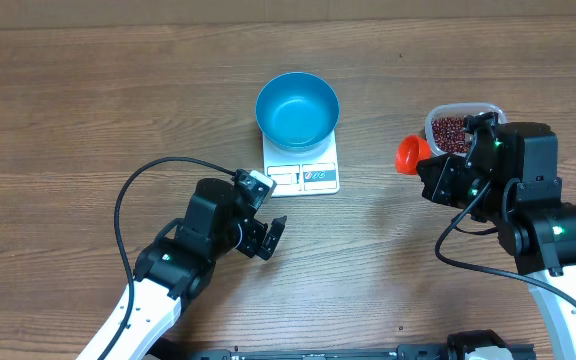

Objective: Scoop item into bowl and weigh 150g on scale

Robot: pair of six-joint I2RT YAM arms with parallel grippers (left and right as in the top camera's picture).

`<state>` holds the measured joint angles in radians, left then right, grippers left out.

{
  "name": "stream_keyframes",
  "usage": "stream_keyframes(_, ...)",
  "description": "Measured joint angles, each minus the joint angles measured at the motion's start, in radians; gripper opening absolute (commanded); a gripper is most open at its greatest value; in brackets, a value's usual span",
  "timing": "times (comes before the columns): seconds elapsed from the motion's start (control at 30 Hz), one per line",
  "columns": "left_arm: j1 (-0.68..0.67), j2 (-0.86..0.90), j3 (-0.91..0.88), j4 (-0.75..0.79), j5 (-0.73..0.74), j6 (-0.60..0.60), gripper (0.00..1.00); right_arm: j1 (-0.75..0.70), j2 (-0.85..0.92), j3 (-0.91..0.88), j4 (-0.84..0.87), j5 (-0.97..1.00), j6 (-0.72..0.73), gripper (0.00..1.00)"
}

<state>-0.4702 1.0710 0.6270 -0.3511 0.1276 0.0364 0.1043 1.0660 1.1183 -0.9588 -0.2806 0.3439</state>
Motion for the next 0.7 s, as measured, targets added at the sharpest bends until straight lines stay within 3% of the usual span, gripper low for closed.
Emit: stream_keyframes(0.7,0.000,0.138,0.000,-0.003,0.000,0.000,1.00,0.000,0.000,0.000,0.000,0.000,0.000,0.04)
